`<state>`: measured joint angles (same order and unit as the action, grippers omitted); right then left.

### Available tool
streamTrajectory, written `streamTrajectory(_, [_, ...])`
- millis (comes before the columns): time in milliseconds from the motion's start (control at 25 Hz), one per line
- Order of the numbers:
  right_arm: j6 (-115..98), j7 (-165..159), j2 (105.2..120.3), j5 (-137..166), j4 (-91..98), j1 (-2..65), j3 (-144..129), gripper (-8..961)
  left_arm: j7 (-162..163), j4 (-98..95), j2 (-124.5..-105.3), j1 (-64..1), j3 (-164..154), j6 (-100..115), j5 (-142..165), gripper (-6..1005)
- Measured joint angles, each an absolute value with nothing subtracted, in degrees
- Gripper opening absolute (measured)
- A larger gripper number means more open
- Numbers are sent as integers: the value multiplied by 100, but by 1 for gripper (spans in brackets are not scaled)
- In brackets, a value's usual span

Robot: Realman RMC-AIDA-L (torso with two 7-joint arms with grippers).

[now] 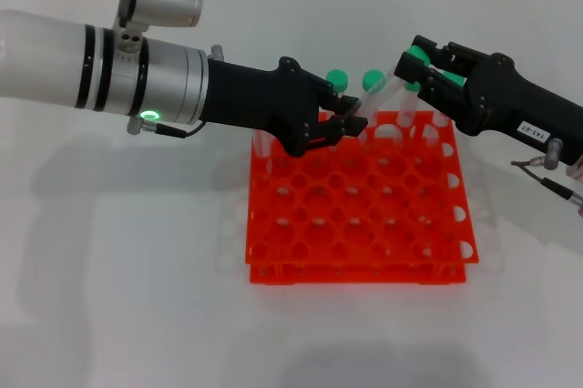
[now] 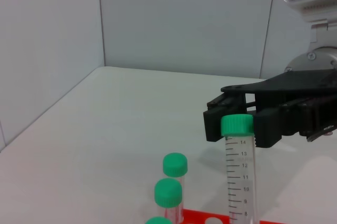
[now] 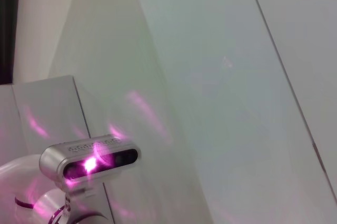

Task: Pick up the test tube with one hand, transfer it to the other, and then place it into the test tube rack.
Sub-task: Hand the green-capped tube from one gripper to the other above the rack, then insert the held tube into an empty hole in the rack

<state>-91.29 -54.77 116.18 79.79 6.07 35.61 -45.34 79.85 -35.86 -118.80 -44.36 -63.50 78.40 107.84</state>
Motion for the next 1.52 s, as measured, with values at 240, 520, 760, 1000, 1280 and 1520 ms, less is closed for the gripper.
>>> streamTrajectory(240, [-9176, -5440, 11618, 7981, 607, 3555, -4535, 303, 7981, -3586, -11883, -4439, -6354, 7818, 10778, 268])
streamTrajectory(520, [-9177, -5440, 11618, 7976, 607, 3547, -4534, 262, 8054, -3587, -11892, -4438, -6352, 7786, 10774, 270])
streamTrajectory(760, [-9190, -5442, 11619, 7974, 605, 3532, -4538, 264, 8221, -3590, -11891, -4431, -6338, 7794, 10546, 273])
streamTrajectory(1000, [-9190, -5445, 11619, 7985, 605, 3521, -4538, 265, 8436, -3594, -11891, -4429, -6360, 7828, 10476, 275])
streamTrajectory(1280, [-9200, -5447, 11616, 7985, 610, 3513, -4536, 267, 8761, -3721, -11891, -4407, -6372, 7943, 10519, 611])
streamTrajectory(1520, [-9268, -5485, 11585, 7984, 659, 3511, -4595, 268, 9700, -5088, -11889, -3843, -6372, 8366, 10700, 828])
